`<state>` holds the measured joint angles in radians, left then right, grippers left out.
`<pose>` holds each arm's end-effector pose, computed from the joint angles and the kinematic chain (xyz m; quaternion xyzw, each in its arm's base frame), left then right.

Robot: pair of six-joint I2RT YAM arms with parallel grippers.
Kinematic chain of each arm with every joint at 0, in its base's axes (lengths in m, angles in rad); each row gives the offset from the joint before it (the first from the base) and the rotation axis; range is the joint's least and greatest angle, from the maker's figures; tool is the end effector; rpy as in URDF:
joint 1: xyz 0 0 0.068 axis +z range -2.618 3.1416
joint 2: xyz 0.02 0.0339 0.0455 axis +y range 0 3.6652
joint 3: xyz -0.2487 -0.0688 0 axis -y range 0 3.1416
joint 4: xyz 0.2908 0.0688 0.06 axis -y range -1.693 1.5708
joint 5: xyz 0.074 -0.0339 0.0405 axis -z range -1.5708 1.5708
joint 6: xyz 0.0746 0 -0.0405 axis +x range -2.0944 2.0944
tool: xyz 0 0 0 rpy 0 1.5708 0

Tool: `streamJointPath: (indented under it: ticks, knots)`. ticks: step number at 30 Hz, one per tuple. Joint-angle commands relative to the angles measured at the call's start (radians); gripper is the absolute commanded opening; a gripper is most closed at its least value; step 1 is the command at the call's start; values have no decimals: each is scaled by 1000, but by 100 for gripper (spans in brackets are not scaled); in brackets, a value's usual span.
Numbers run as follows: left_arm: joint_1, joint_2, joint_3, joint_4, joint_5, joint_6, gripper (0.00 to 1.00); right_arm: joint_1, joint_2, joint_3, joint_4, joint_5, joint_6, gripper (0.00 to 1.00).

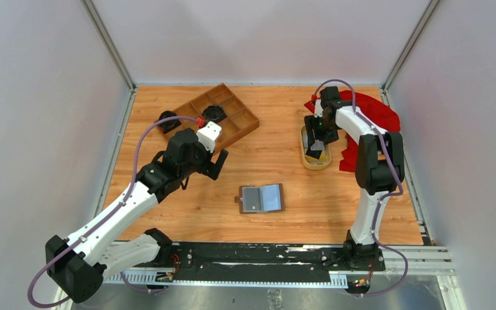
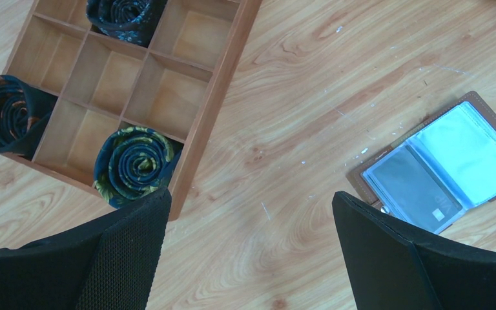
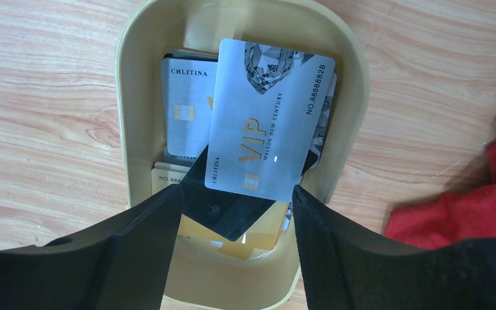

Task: Put the credit cards into the card holder
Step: Pick up the credit card from the storage box.

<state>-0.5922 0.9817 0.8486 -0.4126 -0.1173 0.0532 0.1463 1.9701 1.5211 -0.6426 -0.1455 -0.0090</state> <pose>0.2576 -0.1628 0.2643 0.2486 0.8342 -0.0811 0.4855 0.4662 0.0796 0.1393 -0.0924 0.9646 0.0867 0.2313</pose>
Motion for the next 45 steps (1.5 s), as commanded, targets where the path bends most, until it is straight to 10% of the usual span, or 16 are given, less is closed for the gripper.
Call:
streamJointPath:
  ticks: [1, 45]
  knots:
    - [6, 3, 4, 7, 10, 10, 100, 25, 11, -4, -6, 59, 65, 67]
    - [6, 12, 3, 4, 1, 12, 100, 62, 105, -26, 45, 200, 200, 70]
